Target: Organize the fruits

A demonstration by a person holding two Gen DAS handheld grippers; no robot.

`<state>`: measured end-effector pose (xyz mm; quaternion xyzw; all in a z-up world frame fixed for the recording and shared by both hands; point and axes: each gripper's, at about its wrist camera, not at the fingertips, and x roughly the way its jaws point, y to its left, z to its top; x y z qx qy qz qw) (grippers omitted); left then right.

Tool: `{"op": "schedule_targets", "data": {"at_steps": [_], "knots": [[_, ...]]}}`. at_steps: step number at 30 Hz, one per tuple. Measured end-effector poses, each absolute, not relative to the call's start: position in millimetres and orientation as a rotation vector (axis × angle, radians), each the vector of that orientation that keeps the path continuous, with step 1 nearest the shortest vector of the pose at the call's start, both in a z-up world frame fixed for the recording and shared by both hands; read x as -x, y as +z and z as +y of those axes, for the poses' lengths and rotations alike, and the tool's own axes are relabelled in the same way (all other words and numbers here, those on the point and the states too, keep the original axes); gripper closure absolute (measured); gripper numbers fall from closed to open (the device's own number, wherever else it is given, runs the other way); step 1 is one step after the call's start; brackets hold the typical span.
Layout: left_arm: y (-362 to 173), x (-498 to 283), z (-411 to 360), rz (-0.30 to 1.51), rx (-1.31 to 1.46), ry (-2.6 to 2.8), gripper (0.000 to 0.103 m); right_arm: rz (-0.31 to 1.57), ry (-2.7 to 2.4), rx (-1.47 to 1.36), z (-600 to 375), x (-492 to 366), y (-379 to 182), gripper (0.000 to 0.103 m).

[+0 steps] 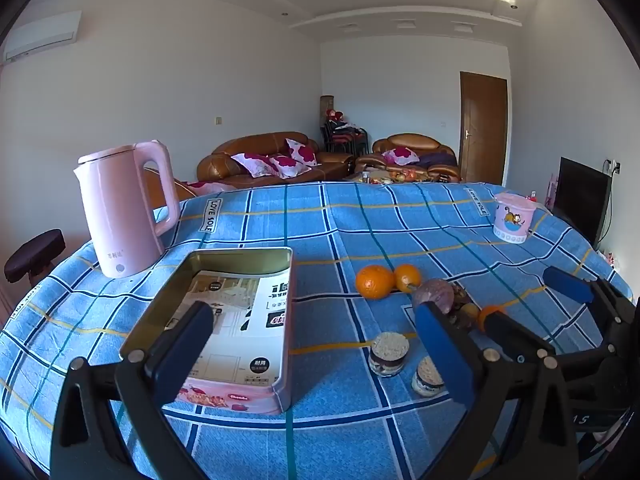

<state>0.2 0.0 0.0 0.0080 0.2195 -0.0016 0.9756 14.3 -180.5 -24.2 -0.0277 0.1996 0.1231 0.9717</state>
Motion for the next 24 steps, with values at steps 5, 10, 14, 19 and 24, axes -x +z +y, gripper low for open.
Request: {"op": "schedule_targets", "data": {"at_steps": [5, 10, 14, 19, 24], "knots": [[0, 0, 0, 0.447, -0.013, -0.004, 0.000, 0.405, 0.249, 0.054, -181, -15, -25, 0.001], [0, 0, 0, 0.448, -0.014, -0.004, 0.000, 0.405, 0.249, 0.054, -181, -15, -25, 0.001], [0, 0, 0, 0.448, -0.014, -0.005, 0.000, 0.406, 0.248, 0.054, -181, -15, -25, 0.001], [0, 0, 0, 0.449, -0.013, -0.006, 0.000, 0.409, 0.248, 0.054, -182, -15, -29, 0.001], [-12, -3, 2, 0.481, 0.008, -0.007, 0.000, 0.411, 0.226, 0.062, -186, -15, -33, 0.001]]}}
